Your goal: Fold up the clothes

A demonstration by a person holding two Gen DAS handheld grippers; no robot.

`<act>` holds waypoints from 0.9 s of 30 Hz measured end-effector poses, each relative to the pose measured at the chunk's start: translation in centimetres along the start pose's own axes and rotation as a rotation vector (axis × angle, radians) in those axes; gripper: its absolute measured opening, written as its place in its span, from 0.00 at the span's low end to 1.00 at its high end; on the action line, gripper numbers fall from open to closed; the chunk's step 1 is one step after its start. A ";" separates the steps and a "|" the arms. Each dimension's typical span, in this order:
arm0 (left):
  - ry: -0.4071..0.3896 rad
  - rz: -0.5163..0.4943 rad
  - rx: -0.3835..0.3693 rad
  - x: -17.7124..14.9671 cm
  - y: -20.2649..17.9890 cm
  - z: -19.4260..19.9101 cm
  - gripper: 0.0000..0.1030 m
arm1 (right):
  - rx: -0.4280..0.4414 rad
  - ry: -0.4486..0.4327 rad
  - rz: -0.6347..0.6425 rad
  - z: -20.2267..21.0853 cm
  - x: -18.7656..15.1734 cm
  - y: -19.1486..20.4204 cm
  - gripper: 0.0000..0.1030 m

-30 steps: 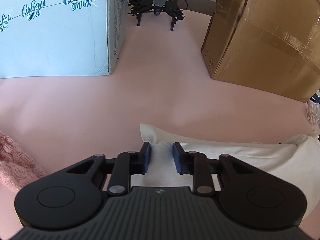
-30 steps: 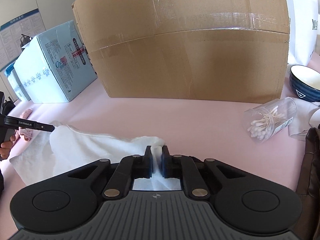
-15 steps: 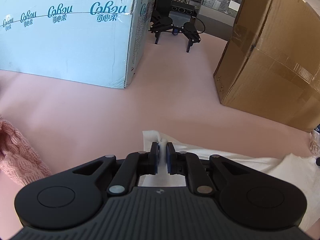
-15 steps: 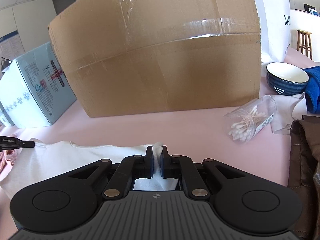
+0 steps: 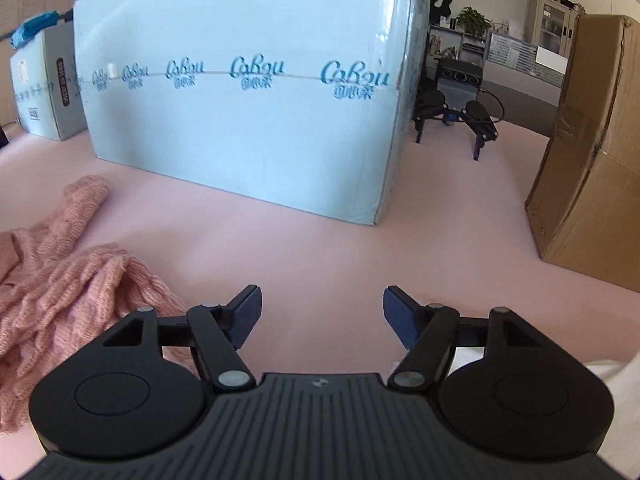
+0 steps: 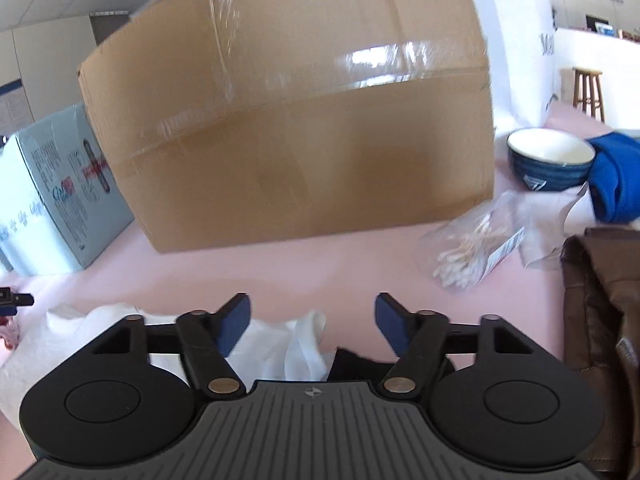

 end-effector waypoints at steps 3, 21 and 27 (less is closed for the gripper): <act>-0.100 -0.123 -0.116 0.4 -3.2 4.0 0.63 | 0.016 -0.008 -0.004 1.7 0.4 0.9 0.25; 0.238 -0.179 -0.502 -6.5 -18.0 -0.3 0.78 | 0.066 0.291 0.016 -2.5 -5.5 2.1 0.00; 0.089 -0.103 -0.241 -3.8 -9.3 0.2 0.76 | 0.080 0.248 -0.036 -0.6 -5.3 2.1 0.08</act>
Point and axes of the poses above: each gripper's, at about its wrist camera, not at the fingertips, and z roughly against the way its jaws point, y to its left, x to its top, the point moved 4 cm from there along -z, roughly the way its jaws point, and after that the axes turned 1 degree about x, right-handed, at the moved point
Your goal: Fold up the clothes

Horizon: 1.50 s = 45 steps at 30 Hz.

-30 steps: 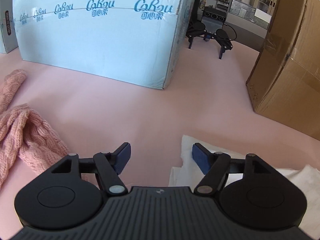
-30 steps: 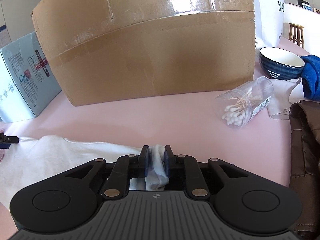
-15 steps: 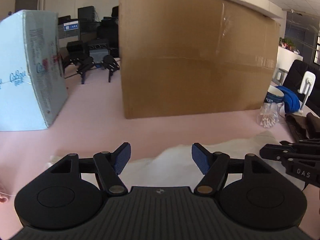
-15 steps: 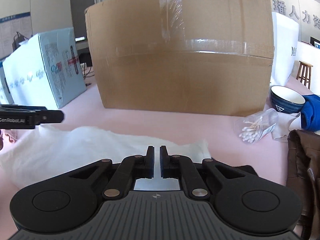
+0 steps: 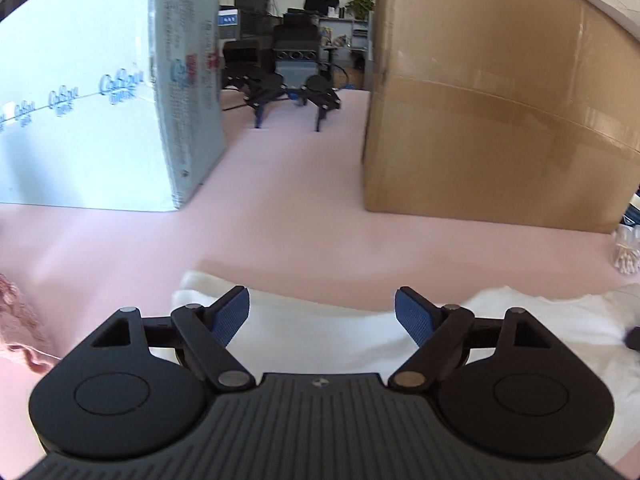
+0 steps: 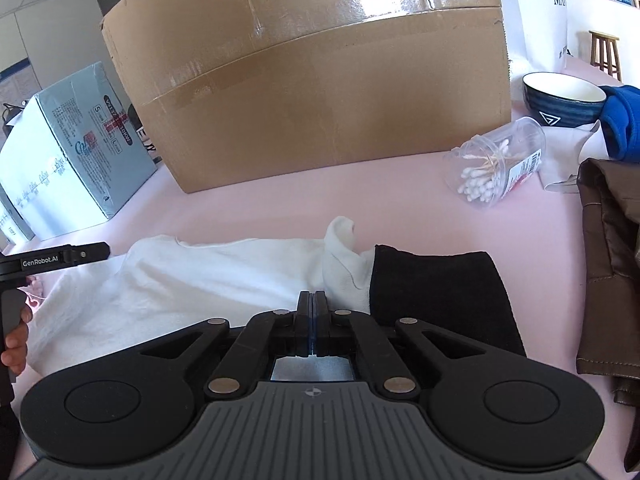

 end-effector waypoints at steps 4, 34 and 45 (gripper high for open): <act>0.034 0.102 0.040 0.0 4.1 1.3 0.76 | 0.083 -0.054 -0.144 3.6 -0.1 -0.6 0.67; 0.012 0.079 0.012 -7.5 5.2 7.8 0.79 | -0.015 -0.232 -0.730 7.8 -5.9 -5.9 0.72; 0.000 0.172 -0.036 -7.9 7.3 8.9 0.79 | -0.020 -0.225 -0.857 6.7 -6.3 -8.4 0.09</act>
Point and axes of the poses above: each gripper's, at about its wrist camera, not at the fingertips, and z roughly against the way its jaws point, y to its left, x to its top, the point moved 4 cm from there along -z, roughly the way its jaws point, and after that the axes turned 1 degree about x, right-handed, at the moved point
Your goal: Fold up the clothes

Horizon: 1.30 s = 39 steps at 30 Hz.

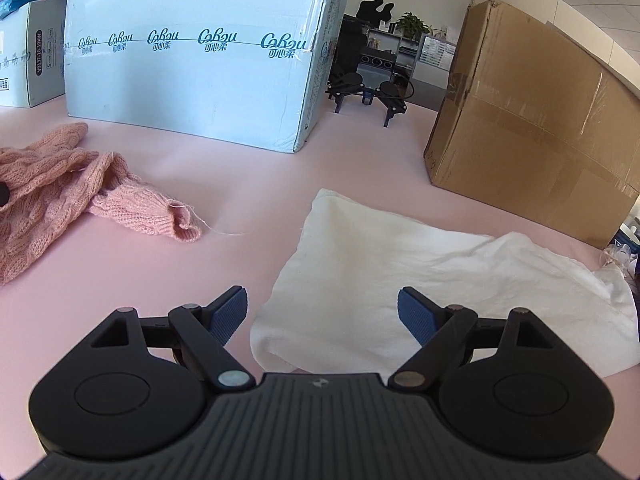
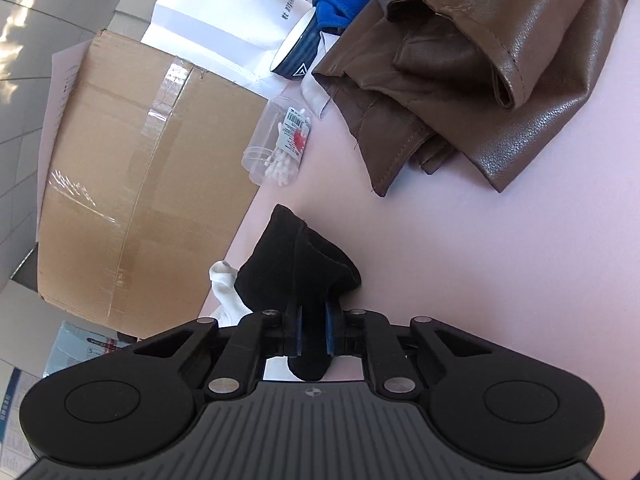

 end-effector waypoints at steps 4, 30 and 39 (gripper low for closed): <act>-0.007 0.029 -0.007 0.0 0.7 0.4 0.79 | -0.021 -0.073 0.171 1.1 -0.4 3.4 0.09; -0.075 0.424 0.245 -1.2 11.2 2.8 0.79 | 0.412 0.324 1.154 -6.5 -29.6 31.3 0.09; -0.093 0.354 0.253 -1.0 10.3 2.8 0.79 | 0.475 0.618 1.126 -7.4 -30.8 27.3 0.51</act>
Point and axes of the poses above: each gripper's, at about its wrist camera, not at the fingertips, and z roughly against the way its jaws point, y to its left, x to its top, the point moved 4 cm from there along -z, roughly the way its jaws point, and after that the axes turned 1 degree about x, right-handed, at the moved point
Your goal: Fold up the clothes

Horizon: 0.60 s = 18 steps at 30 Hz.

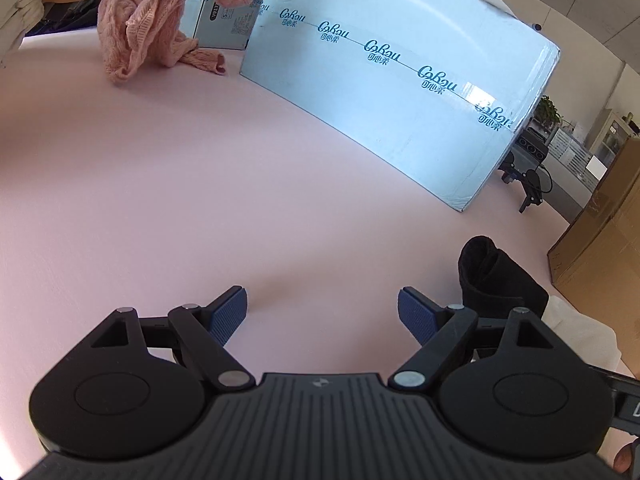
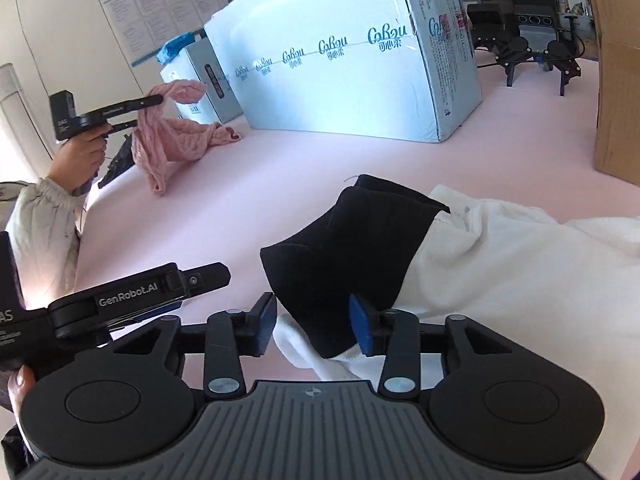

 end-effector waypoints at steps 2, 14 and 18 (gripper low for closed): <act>-0.015 -0.042 -0.052 0.0 -0.9 0.2 0.79 | 0.012 -0.059 -0.016 2.6 -0.2 -0.4 0.60; 0.114 -0.267 -0.047 1.0 -4.6 -3.6 0.81 | -0.276 -0.220 -0.533 10.9 -3.5 -16.6 0.82; 0.172 -0.220 -0.072 1.6 -3.1 -3.8 0.81 | -0.190 -0.167 -0.574 9.5 -4.3 -17.4 0.83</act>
Point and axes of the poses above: each gripper's, at about its wrist camera, not at the fingertips, and z roughly against the way its jaws point, y to its left, x to its top, the point moved 4 cm from there along -z, roughly the way its jaws point, and after that the axes turned 1 degree about x, right-handed, at the moved point
